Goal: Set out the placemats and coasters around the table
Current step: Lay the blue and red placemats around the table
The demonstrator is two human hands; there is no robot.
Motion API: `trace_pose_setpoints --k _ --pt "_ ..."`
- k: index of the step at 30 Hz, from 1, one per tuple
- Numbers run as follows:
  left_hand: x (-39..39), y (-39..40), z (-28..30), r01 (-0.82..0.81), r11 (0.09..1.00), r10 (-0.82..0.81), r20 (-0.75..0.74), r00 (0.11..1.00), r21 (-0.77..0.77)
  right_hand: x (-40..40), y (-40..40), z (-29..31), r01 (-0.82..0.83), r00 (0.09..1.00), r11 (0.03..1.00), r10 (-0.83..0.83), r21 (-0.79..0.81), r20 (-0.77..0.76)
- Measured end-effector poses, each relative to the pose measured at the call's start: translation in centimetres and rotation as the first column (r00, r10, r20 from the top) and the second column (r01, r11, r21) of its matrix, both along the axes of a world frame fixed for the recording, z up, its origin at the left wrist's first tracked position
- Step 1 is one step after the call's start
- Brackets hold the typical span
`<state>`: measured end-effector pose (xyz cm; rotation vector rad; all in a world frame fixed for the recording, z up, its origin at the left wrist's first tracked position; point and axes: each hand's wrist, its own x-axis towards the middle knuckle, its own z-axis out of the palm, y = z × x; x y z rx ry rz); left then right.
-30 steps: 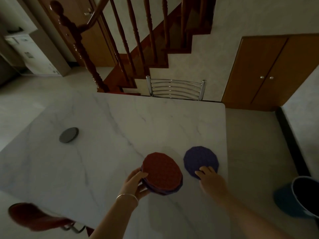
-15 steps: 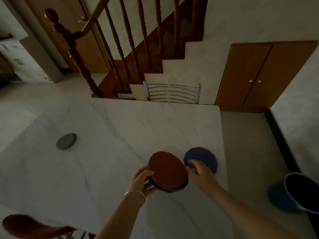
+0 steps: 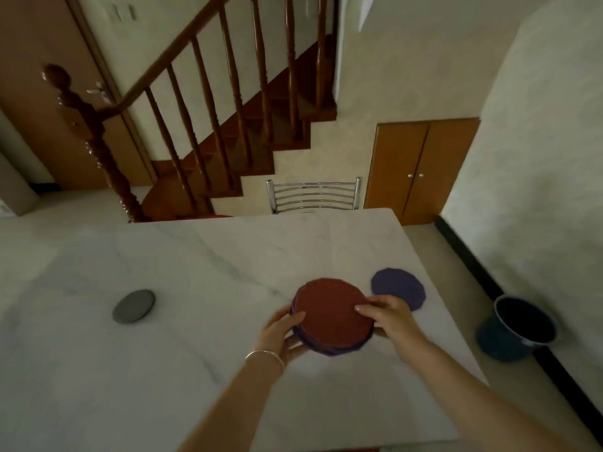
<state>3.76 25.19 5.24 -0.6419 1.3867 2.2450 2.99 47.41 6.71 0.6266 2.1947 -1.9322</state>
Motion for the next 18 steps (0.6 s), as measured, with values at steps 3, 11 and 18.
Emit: trace_pose_setpoints --k 3,11,18 --pt "1.7 -3.6 0.9 0.010 1.000 -0.010 -0.010 1.000 0.020 2.7 -3.4 1.5 0.034 0.999 0.986 -0.033 -0.161 0.013" --pt "4.3 -8.0 2.3 0.019 0.999 -0.020 0.020 1.000 0.043 5.8 -8.2 4.4 0.037 0.998 0.991 -0.031 -0.125 0.053" --pt "6.1 -9.1 1.9 -0.058 0.997 0.055 0.070 0.996 0.049 8.2 -12.1 3.6 -0.363 0.773 0.584 0.624 0.726 -0.115"
